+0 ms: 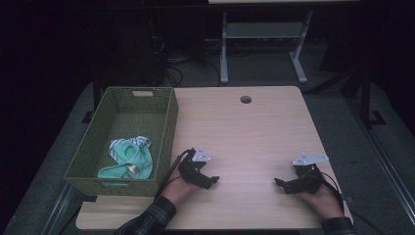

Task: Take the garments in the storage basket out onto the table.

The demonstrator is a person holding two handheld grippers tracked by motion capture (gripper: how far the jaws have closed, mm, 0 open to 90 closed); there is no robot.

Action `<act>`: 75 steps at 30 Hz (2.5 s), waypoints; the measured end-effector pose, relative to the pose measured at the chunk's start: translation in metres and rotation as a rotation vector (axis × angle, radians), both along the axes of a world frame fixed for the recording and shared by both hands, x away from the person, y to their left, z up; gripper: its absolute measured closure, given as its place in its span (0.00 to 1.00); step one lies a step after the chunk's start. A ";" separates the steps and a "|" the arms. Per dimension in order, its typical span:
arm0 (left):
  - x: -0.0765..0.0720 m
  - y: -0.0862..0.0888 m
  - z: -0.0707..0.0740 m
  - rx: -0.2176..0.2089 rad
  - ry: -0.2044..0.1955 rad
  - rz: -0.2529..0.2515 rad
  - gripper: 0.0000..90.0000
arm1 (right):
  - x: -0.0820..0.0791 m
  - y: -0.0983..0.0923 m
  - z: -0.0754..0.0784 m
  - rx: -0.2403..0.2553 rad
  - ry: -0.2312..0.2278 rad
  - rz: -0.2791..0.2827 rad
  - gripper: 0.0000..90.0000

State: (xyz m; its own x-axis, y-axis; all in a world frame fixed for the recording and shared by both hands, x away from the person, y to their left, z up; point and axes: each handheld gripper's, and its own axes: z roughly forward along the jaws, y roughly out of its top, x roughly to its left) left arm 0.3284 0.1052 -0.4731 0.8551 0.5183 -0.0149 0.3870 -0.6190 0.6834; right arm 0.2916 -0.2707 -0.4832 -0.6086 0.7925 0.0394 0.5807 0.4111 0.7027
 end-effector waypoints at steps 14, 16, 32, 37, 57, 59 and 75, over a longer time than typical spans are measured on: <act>0.000 -0.001 0.003 0.012 0.020 0.007 0.15 | 0.000 0.000 0.000 0.000 0.000 -0.001 0.03; 0.001 -0.001 0.004 0.007 0.019 0.010 0.15 | 0.000 0.000 0.000 0.001 0.000 -0.001 0.03; 0.002 0.000 0.010 0.010 0.032 0.020 0.15 | 0.000 0.000 0.000 0.002 -0.004 0.000 0.03; 0.004 0.000 0.012 0.002 0.030 0.021 0.15 | 0.000 0.000 0.000 0.003 -0.004 -0.001 0.03; 0.005 0.001 0.023 0.001 0.016 0.017 0.15 | 0.000 0.000 0.000 0.002 -0.003 0.000 0.03; 0.005 0.001 0.024 -0.001 0.018 0.018 0.15 | 0.000 0.000 0.000 0.002 -0.003 0.000 0.03; 0.004 0.000 0.033 -0.009 0.024 0.003 0.15 | 0.000 0.000 0.000 0.004 -0.005 -0.001 0.03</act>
State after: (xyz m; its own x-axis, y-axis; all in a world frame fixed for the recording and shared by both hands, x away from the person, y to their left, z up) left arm 0.3328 0.1056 -0.4406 0.8530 0.5204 -0.0399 0.4051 -0.6118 0.6794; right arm 0.2913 -0.2705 -0.4834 -0.6078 0.7931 0.0396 0.5780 0.4076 0.7070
